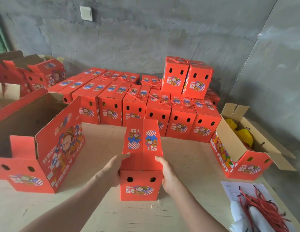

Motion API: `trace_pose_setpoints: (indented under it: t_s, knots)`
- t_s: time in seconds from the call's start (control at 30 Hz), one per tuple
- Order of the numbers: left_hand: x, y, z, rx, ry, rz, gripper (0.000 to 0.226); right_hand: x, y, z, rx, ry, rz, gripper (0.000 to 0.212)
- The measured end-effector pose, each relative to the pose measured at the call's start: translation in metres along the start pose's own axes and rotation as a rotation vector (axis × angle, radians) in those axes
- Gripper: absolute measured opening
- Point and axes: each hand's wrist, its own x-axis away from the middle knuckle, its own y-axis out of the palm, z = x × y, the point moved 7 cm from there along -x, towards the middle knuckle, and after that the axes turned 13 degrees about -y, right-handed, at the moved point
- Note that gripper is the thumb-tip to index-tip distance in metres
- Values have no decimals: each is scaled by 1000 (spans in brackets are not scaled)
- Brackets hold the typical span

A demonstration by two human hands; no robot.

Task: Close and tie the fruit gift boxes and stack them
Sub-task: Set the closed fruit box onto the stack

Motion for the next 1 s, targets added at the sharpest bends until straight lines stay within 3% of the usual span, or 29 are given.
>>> trace_pose_setpoints:
  t_s: [0.07,0.17,0.3,0.37,0.47,0.57,0.63,0.7,0.8,0.83,0.93,1.0]
  knots:
    - [-5,-3,15,-8,35,9,22,-5,0,-14,-71,-48,-67,26]
    - [-4,2,41,9,192,22,33,-15,-1,-35,-52,-153,-63,45]
    - [1,12,63,-8,367,102,25,-25,-4,-46,157,-198,95,32]
    - [20,24,83,-308,611,236,26,-22,4,-61,303,-309,104,16]
    - [62,60,108,-790,998,333,27,-9,30,-97,652,-620,67,16]
    - [91,93,127,-1098,1225,257,17,11,75,-123,557,-781,-146,23]
    - [102,102,133,-1252,1228,230,31,19,99,-128,346,-725,-252,30]
    - [108,94,143,-1313,1219,303,47,20,109,-131,256,-679,-259,25]
    - [109,63,145,-1121,1294,389,29,17,100,-144,135,-635,-192,21]
    - [96,49,139,-1062,1228,409,19,14,93,-152,98,-613,-145,23]
    - [28,19,79,-1199,785,309,60,8,87,-168,81,-537,-92,18]
    - [7,10,43,-1133,691,169,71,8,91,-172,96,-502,-67,12]
